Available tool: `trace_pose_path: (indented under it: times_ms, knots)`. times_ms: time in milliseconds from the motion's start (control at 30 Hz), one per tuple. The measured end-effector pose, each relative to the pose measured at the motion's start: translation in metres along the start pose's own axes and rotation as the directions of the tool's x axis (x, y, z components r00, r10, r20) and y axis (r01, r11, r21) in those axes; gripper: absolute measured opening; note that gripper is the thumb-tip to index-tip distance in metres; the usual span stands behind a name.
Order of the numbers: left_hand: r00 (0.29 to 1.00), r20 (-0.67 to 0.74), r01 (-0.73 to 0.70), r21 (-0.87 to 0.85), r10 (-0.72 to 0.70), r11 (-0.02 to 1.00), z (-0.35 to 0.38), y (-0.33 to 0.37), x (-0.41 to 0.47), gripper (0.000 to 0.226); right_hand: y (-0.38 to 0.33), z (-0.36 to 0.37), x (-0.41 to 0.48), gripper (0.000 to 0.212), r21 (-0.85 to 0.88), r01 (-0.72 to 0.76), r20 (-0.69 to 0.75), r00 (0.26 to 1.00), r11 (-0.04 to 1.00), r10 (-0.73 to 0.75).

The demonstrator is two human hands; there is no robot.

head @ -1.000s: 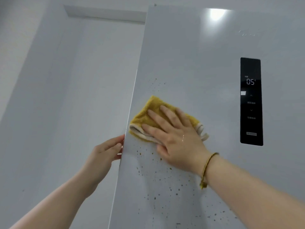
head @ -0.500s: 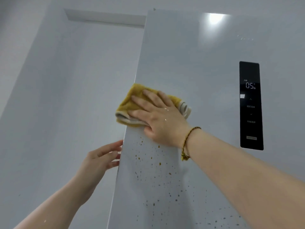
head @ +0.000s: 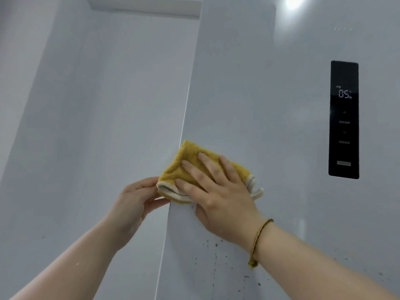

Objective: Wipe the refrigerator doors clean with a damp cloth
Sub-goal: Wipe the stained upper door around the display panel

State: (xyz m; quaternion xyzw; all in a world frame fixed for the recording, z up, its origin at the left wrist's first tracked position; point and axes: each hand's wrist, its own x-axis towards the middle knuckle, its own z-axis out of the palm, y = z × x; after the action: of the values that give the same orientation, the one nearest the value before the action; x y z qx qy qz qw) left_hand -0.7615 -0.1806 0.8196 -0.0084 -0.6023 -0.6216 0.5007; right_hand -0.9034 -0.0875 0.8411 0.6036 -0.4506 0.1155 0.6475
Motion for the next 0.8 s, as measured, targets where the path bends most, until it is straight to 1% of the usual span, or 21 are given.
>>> trace_pose_path:
  times_ms: [33,67,133,200,233,267,333,433,500,533,567,600,633,667,733,767,800]
  knots:
    - [1.0,-0.004,0.008,-0.01,-0.008,1.0,-0.001,0.0,0.0,0.044,0.007,-0.003,0.002,0.044,0.001,0.002,-0.011,1.0,1.0,-0.002]
    - [1.0,-0.015,0.015,-0.027,-0.016,1.0,-0.002,0.0,0.001,0.041,0.014,-0.004,0.007,0.044,-0.009,-0.03,-0.024,0.999,1.0,0.03]
    - [0.999,-0.04,0.024,-0.061,-0.027,0.998,-0.002,0.0,0.002,0.039,0.023,-0.006,0.016,0.047,-0.05,-0.18,-0.042,0.983,0.982,0.178]
    - [0.998,-0.05,0.024,-0.072,-0.028,0.997,-0.002,-0.001,0.002,0.038,0.016,-0.005,0.017,0.05,-0.075,-0.321,-0.076,0.946,0.944,0.316]
    - [0.998,-0.051,0.026,-0.074,-0.029,0.997,-0.002,-0.001,0.002,0.037,0.008,-0.003,0.013,0.051,-0.085,-0.345,-0.084,0.937,0.935,0.339]
    - [0.998,-0.048,0.029,-0.074,-0.033,0.997,-0.002,-0.001,0.001,0.036,-0.001,-0.001,0.007,0.051,-0.094,-0.335,-0.084,0.941,0.938,0.328]
    - [0.998,-0.036,0.039,-0.071,-0.041,0.997,-0.001,0.0,0.001,0.035,-0.018,0.003,-0.013,0.048,-0.106,-0.225,-0.051,0.974,0.969,0.221]
    - [0.999,-0.032,0.032,-0.045,-0.033,0.998,0.0,0.003,0.0,0.035,-0.023,0.001,-0.046,0.041,-0.11,0.032,0.03,0.999,0.993,-0.029]
    - [1.0,-0.015,0.025,-0.002,-0.025,1.0,0.001,0.003,-0.002,0.035,-0.013,-0.003,-0.058,0.036,-0.085,0.232,0.066,0.972,0.969,-0.227]
    - [1.0,-0.008,0.017,0.017,-0.017,1.0,0.001,0.003,-0.002,0.035,-0.005,-0.004,-0.057,0.034,-0.067,0.301,0.071,0.952,0.951,-0.296]
    - [1.0,-0.007,0.011,0.034,-0.01,0.999,0.002,0.003,-0.003,0.035,0.004,-0.006,-0.054,0.035,-0.065,0.325,0.066,0.945,0.943,-0.321]
    - [1.0,-0.005,0.001,0.049,-0.001,0.999,0.003,0.004,-0.003,0.036,0.013,-0.008,-0.048,0.036,-0.082,0.296,0.041,0.955,0.952,-0.294]
    - [1.0,-0.003,-0.008,0.063,0.009,0.998,0.003,0.003,-0.003,0.036,0.019,-0.009,-0.043,0.038,-0.103,0.213,0.0,0.977,0.972,-0.215]
    - [1.0,-0.002,-0.018,0.073,0.018,0.997,0.003,0.003,-0.002,0.037,0.021,-0.01,-0.038,0.038,-0.116,0.091,-0.049,0.994,0.989,-0.097]
    - [1.0,-0.004,-0.028,0.089,0.028,0.996,0.004,0.001,-0.003,0.037,0.008,-0.006,-0.037,0.04,-0.127,-0.157,-0.117,0.983,0.979,0.143]
    - [0.999,-0.006,-0.033,0.097,0.034,0.995,0.004,0.0,-0.003,0.037,-0.005,-0.002,-0.04,0.041,-0.122,-0.238,-0.132,0.966,0.964,0.222]
    - [0.999,-0.007,-0.036,0.106,0.037,0.994,0.005,0.0,-0.004,0.037,-0.019,0.002,-0.045,0.043,-0.117,-0.273,-0.129,0.958,0.955,0.258]
